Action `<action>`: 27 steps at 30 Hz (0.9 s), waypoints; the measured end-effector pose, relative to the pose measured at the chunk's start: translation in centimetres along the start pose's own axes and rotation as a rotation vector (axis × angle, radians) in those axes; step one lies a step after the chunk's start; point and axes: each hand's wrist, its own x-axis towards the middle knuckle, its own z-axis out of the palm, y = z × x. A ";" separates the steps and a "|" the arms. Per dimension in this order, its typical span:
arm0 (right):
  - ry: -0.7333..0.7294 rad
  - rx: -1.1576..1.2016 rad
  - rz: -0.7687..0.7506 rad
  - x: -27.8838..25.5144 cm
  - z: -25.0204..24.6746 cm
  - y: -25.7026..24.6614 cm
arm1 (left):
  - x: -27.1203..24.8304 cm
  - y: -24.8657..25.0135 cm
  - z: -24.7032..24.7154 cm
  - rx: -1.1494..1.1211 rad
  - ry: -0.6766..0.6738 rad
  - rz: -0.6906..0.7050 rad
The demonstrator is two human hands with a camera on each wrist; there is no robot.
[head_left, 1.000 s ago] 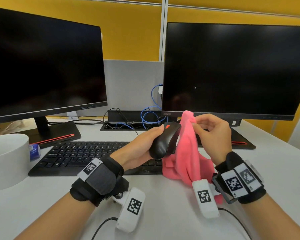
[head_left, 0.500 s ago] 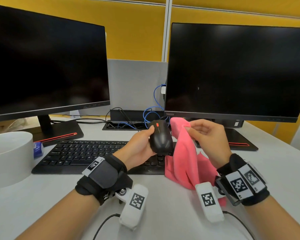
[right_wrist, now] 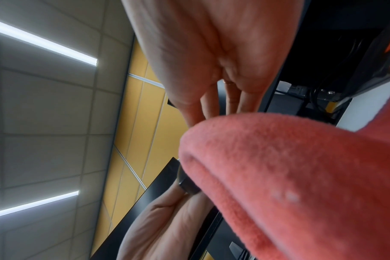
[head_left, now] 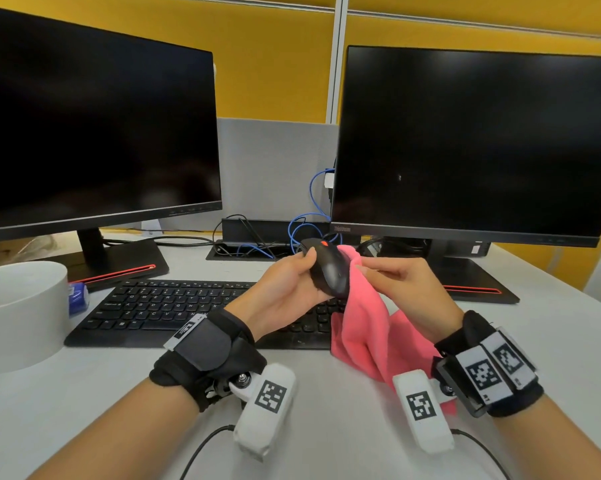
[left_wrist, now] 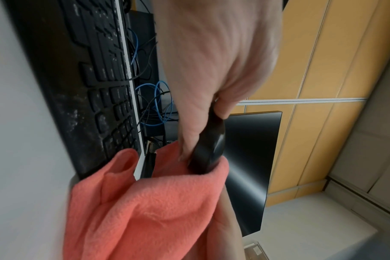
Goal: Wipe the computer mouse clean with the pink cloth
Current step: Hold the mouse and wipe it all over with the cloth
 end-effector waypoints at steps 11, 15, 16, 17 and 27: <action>-0.011 -0.038 -0.101 0.1 -0.4 -0.2 | -0.2 -0.5 0.3 0.129 -0.137 0.096; -0.137 -0.051 -0.119 -0.2 -0.2 -0.6 | 0.0 -0.6 0.1 0.162 -0.097 0.105; -0.146 -0.056 -0.118 -0.2 -0.1 -0.6 | 0.0 -0.6 0.0 0.165 -0.082 0.104; -0.144 -0.064 -0.118 -0.2 -0.1 -0.6 | 0.1 -0.7 0.0 0.168 -0.068 0.101; -0.155 -0.074 -0.069 0.0 -0.2 -0.2 | 0.3 -0.5 -0.4 0.155 0.026 0.070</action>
